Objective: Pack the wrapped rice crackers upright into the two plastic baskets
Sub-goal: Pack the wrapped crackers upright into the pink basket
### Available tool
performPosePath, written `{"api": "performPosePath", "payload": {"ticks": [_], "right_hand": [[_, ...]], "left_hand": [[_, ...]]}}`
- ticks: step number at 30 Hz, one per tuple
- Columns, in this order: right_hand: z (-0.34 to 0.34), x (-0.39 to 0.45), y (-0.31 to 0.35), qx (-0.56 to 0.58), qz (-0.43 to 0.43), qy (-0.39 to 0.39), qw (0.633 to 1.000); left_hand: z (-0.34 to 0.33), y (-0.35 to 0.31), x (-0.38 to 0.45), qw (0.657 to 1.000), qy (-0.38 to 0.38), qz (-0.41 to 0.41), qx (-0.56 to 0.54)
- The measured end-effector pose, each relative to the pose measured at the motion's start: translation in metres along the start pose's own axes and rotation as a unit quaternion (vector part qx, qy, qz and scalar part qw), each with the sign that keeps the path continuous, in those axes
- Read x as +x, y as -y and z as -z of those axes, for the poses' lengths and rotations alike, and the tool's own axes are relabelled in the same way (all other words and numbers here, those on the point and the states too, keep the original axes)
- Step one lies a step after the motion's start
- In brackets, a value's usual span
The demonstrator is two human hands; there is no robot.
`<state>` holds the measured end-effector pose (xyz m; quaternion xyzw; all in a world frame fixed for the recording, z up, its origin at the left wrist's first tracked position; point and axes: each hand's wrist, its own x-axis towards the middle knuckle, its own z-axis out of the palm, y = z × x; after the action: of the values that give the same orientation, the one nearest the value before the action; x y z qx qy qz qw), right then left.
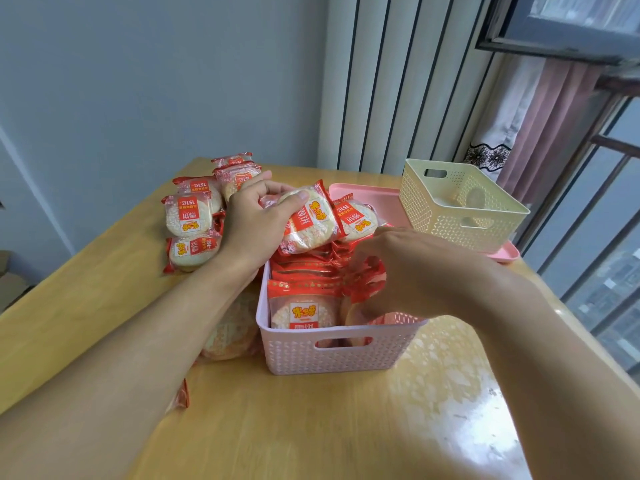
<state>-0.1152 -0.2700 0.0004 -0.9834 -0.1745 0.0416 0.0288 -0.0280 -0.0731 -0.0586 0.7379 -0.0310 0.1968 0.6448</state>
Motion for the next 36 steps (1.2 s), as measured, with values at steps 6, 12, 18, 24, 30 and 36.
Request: {"api": "performPosePath", "payload": {"ticks": [6,12,18,24,30,36], "right_hand": [[-0.008,0.007,0.0,-0.097,-0.004,-0.027,0.995],[-0.018,0.013,0.006,-0.149,-0.012,-0.083,0.985],[-0.012,0.005,0.001,-0.153,0.013,-0.025,0.988],[-0.02,0.011,0.003,-0.182,-0.005,-0.069,0.981],[-0.024,0.011,0.006,-0.173,-0.019,-0.082,0.981],[0.002,0.0,0.001,-0.083,-0.016,-0.081,0.993]], "left_hand": [[-0.001,0.0,0.0,1.0,-0.01,-0.022,-0.005],[-0.004,-0.001,-0.003,0.999,-0.031,-0.017,-0.036],[-0.004,-0.007,-0.007,0.999,-0.029,-0.028,-0.017],[-0.005,-0.008,-0.01,0.999,-0.023,-0.03,-0.013],[-0.006,-0.011,-0.013,0.999,-0.012,-0.031,0.002],[-0.004,-0.014,-0.011,0.999,-0.016,-0.04,-0.009]]}}
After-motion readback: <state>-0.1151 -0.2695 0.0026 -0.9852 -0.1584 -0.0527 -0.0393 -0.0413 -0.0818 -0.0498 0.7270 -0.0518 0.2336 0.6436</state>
